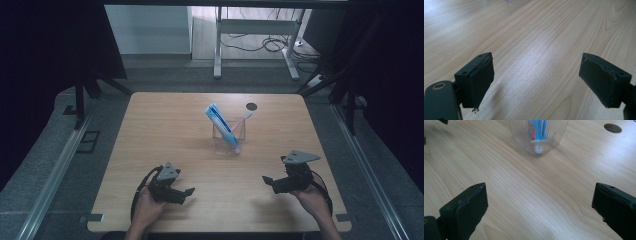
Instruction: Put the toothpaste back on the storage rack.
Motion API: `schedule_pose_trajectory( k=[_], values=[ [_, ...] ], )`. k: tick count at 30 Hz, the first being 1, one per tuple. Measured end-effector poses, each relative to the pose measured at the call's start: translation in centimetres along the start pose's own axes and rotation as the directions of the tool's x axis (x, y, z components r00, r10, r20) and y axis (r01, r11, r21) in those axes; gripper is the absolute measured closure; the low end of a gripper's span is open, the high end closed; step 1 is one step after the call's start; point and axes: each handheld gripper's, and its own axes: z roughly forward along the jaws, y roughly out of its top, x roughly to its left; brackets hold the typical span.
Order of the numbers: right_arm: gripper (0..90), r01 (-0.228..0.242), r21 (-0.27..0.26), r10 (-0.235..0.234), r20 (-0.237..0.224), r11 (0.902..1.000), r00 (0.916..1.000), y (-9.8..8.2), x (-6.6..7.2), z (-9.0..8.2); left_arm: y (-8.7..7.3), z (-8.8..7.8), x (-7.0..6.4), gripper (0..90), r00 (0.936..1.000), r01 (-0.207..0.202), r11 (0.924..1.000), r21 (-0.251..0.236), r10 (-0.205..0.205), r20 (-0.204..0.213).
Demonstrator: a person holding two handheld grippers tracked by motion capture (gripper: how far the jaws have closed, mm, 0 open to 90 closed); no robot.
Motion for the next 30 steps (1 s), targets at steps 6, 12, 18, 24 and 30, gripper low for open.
schedule_pose_trajectory(
  k=[6,12,18,24,30],
  values=[
    [0.6,-0.020,0.002,0.020,0.008,0.9998,0.9998,-1.7,0.1,0.0,0.0,0.0,-0.1,12.9,1.0000,-0.004,1.0000,0.002,0.004,0.000],
    [0.5,-0.019,0.018,0.018,0.014,0.9997,0.9997,-3.1,0.4,0.5,0.0,0.0,-0.1,13.0,1.0000,-0.009,0.9999,0.006,0.009,-0.001],
    [0.5,-0.021,0.041,0.021,0.003,0.9989,0.9998,-4.4,0.7,1.2,-0.1,0.2,-0.2,13.0,0.9999,-0.015,0.9997,0.020,0.015,-0.004],
    [0.3,-0.012,0.079,0.013,-0.002,0.9968,0.9999,-5.7,0.9,2.1,-0.1,0.4,-0.3,13.0,0.9997,-0.024,0.9988,0.042,0.024,-0.007],
    [0.0,-0.001,0.110,0.003,-0.014,0.9939,0.9999,-6.3,1.2,2.9,-0.2,0.6,-0.3,13.0,0.9997,-0.021,0.9984,0.052,0.022,-0.010]
  ],
)
